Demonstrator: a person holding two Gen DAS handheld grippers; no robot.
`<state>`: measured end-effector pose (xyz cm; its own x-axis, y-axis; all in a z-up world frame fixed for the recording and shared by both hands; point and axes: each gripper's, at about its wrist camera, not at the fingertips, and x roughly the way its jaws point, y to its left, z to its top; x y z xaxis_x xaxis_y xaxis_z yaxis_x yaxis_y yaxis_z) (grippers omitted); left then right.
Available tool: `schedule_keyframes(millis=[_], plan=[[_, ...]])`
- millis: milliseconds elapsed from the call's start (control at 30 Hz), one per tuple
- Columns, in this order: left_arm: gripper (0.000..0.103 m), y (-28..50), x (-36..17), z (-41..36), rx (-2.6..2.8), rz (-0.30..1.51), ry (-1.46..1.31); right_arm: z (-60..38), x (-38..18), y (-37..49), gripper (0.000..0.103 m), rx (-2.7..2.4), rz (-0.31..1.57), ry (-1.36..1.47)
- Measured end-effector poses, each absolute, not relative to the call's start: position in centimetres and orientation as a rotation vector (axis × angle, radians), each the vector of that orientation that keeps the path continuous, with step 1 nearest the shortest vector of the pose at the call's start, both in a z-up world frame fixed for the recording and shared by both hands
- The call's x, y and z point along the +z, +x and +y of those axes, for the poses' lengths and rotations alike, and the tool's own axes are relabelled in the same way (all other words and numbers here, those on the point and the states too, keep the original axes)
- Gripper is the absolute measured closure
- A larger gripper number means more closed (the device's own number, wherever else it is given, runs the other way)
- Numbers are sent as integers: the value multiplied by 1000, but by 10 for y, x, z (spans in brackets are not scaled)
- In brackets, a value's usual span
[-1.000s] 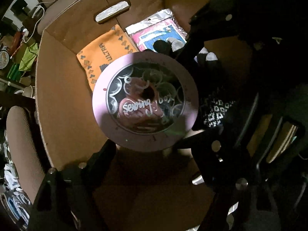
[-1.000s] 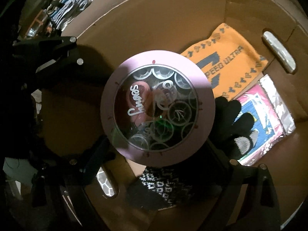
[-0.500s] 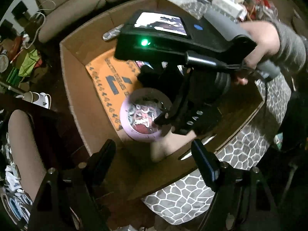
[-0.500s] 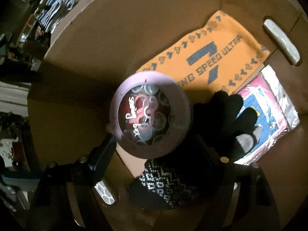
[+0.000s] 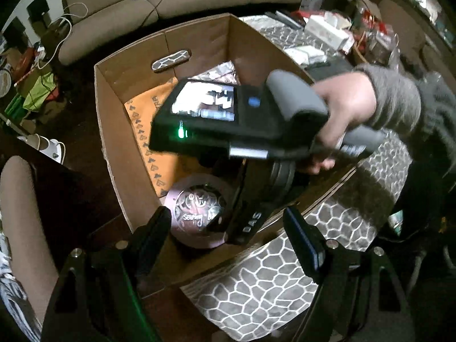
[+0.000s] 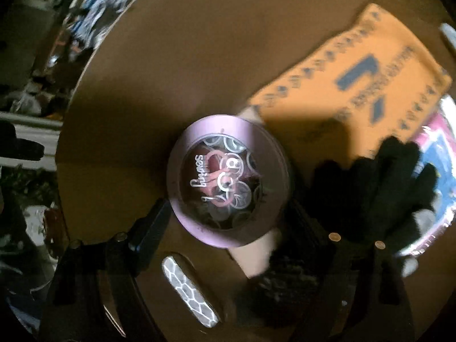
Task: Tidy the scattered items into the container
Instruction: 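Lower the pink tin into the box and open both tools, then withdraw both tools from the box toward the green-and-white packaged bag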
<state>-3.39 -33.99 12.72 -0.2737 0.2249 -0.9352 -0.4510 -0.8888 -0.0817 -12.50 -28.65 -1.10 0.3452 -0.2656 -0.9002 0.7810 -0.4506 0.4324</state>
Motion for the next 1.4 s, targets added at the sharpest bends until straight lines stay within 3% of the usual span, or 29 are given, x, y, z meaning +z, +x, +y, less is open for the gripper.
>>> schedule_keyframes(millis=[200,467,533,667,767,1067,1200,1400], plan=[[22,-33,129,-335,2241,249,-1525,-259,12,-131,21,-1424,486,1607],[18,-28,131,-324,2360,156,-1467,-156,99,-157,21,-1646,254,1456],[18,-24,132,-325,2475,104,-1455,-148,109,-153,21,-1681,228,1417],[17,6,144,-323,2723,-176,-1256,-93,138,-120,19,-1776,175,1293],[13,23,152,-293,2782,-184,-1148,-56,155,-100,16,-1832,113,1210],[12,20,146,-148,2634,-143,-1049,88,147,-77,11,-2124,101,1163],[12,-12,122,-98,2626,-167,-1108,140,119,-82,11,-2262,129,1205],[12,-86,60,-53,2719,-130,-1276,205,78,-121,12,-2365,3,1299]])
